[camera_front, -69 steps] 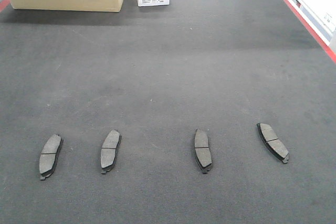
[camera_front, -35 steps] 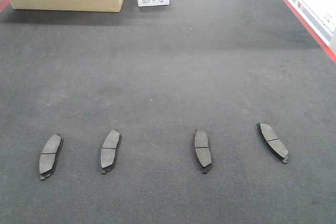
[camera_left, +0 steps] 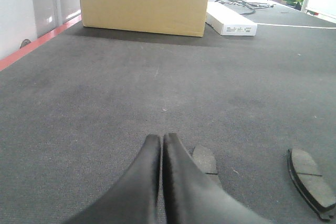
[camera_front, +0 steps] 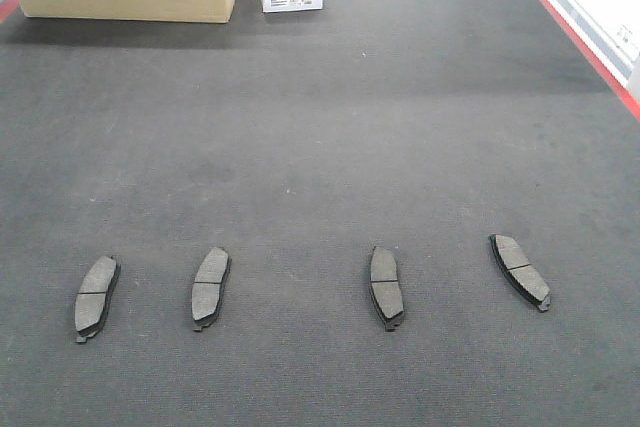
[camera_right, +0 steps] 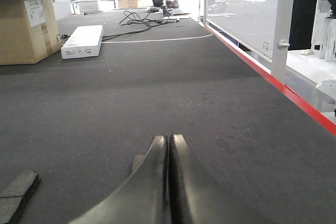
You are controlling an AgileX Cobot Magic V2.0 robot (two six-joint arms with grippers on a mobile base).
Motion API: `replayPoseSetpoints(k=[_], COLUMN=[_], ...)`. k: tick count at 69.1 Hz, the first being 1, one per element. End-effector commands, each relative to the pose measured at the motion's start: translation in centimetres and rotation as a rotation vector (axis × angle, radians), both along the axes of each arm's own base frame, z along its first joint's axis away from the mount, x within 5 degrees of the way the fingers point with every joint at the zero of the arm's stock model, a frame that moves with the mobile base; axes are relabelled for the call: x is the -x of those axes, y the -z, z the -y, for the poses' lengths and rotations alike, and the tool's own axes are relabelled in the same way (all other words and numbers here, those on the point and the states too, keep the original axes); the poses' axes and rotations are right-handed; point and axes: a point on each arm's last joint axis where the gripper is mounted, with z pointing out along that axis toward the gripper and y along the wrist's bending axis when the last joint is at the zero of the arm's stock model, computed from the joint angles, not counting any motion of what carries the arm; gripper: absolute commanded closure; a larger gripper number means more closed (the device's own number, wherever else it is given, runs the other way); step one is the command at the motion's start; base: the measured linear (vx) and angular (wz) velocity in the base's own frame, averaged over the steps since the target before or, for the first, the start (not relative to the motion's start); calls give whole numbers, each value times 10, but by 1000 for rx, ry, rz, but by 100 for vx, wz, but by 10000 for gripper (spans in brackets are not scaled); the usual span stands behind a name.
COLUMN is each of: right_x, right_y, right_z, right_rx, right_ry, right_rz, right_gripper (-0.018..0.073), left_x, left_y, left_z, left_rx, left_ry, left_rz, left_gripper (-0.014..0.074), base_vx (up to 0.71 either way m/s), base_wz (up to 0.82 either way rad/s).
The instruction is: Move and align brake pads A on conveyor
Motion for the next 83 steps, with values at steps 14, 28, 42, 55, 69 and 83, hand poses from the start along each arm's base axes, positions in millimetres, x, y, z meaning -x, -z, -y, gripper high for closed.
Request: replayPoseSetpoints(k=[14, 28, 42, 55, 69, 83], right_x=[1, 1, 1, 1, 1, 1], right_y=[-7, -7, -7, -7, -7, -7], right_z=[0, 0, 0, 0, 0, 0], right_rx=[3, 3, 3, 3, 3, 3], right_ry=[8, 8, 8, 8, 8, 8], right_rz=[93, 93, 93, 93, 93, 93], right_gripper=[569, 569, 569, 569, 569, 569], left_x=[0, 0, 0, 0, 0, 0], left_y=[1, 1, 1, 1, 1, 1], left_z=[0, 0, 0, 0, 0, 0], left_rx=[-1, -1, -1, -1, -1, -1], left_ry=[7, 7, 7, 7, 7, 7], left_rz=[63, 63, 63, 63, 63, 63], left_gripper=[603, 603, 603, 603, 603, 603], base_vx=[0, 0, 0, 0, 0, 0], base_wz=[0, 0, 0, 0, 0, 0])
